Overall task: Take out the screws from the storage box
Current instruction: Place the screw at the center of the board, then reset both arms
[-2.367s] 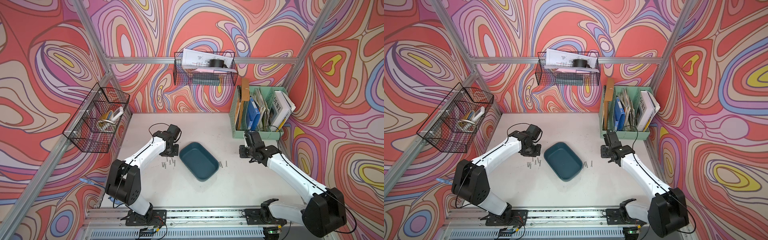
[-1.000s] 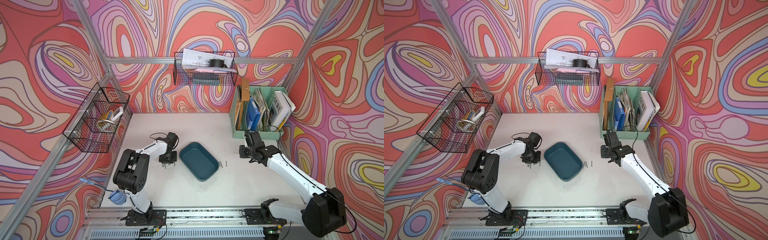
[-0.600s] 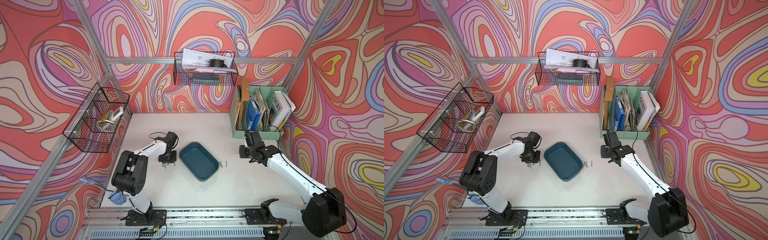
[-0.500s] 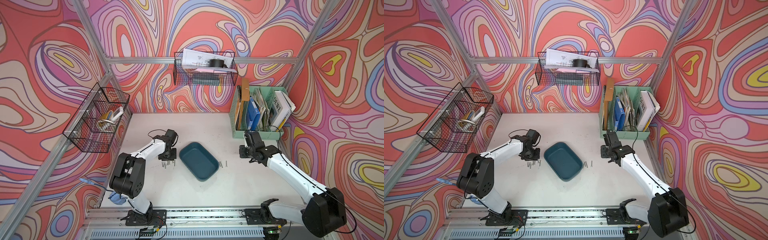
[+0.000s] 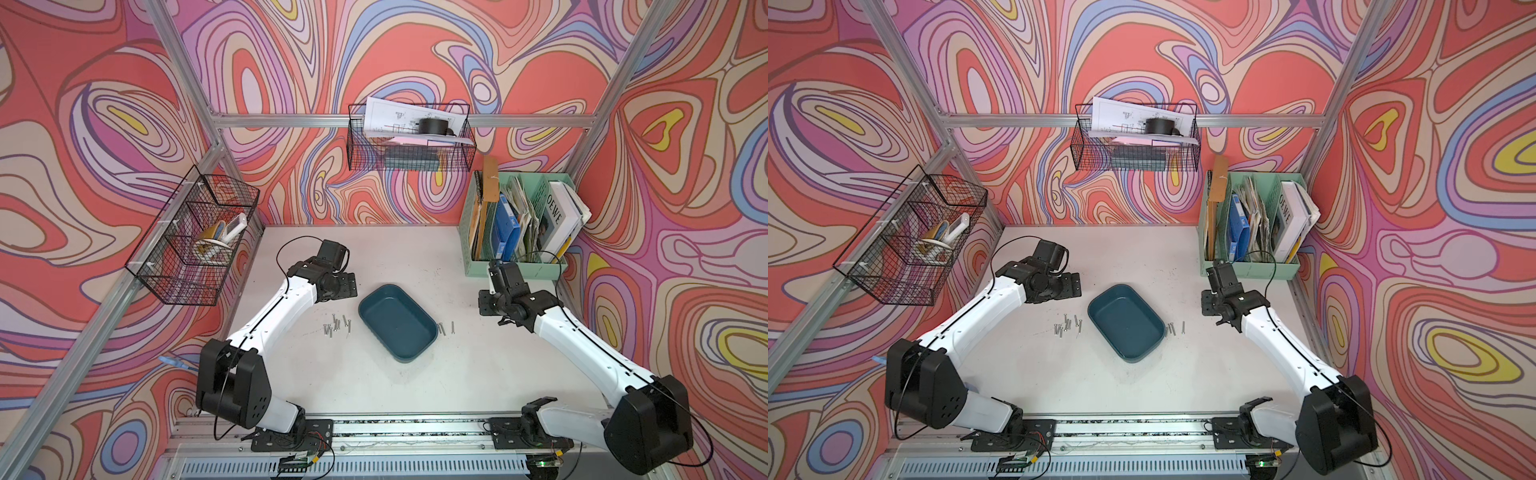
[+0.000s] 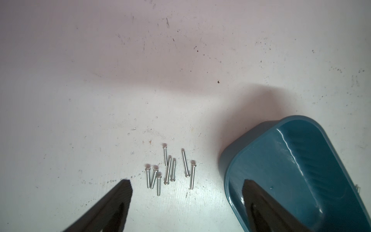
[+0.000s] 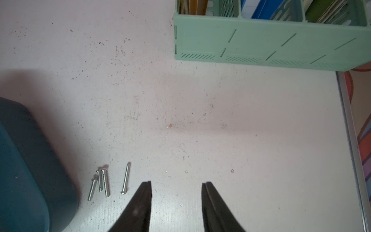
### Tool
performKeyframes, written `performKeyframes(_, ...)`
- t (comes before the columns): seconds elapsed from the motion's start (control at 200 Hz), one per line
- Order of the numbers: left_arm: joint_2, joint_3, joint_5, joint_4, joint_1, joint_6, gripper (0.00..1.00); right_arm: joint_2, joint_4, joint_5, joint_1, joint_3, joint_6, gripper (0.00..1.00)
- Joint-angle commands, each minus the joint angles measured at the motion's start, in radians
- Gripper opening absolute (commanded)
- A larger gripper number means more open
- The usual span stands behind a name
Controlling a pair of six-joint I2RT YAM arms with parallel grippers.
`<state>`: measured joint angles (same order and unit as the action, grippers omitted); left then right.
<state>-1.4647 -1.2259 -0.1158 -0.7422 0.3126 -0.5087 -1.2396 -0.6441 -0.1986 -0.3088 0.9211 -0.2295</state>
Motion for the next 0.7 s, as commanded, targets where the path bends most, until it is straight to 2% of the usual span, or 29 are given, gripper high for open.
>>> performKeyframes(0.0, 0.043, -0.025, -0.058, -0.002, -0.008, -0.032, 0.97, 0.01, 0.011, -0.027, 0.005, 0.03, -0.015, 0.43)
performKeyframes(0.28, 0.135, 0.023, -0.147, 0.095, -0.008, -0.06, 0.96, 0.061, 0.067, -0.104, 0.006, 0.012, -0.04, 0.46)
performKeyframes(0.406, 0.187, 0.092, -0.16, 0.192, -0.008, -0.053, 0.99, 0.114, 0.133, -0.154, 0.005, -0.01, -0.046, 0.53)
performKeyframes(0.581, 0.32, 0.318, -0.077, 0.578, -0.009, -0.018, 0.99, 0.235, 0.307, -0.226, 0.005, -0.099, -0.062, 0.65)
performKeyframes(0.696, 0.395, 0.456, -0.127, 0.763, -0.009, -0.032, 0.99, 0.315, 0.445, -0.278, 0.005, -0.183, -0.072, 0.7)
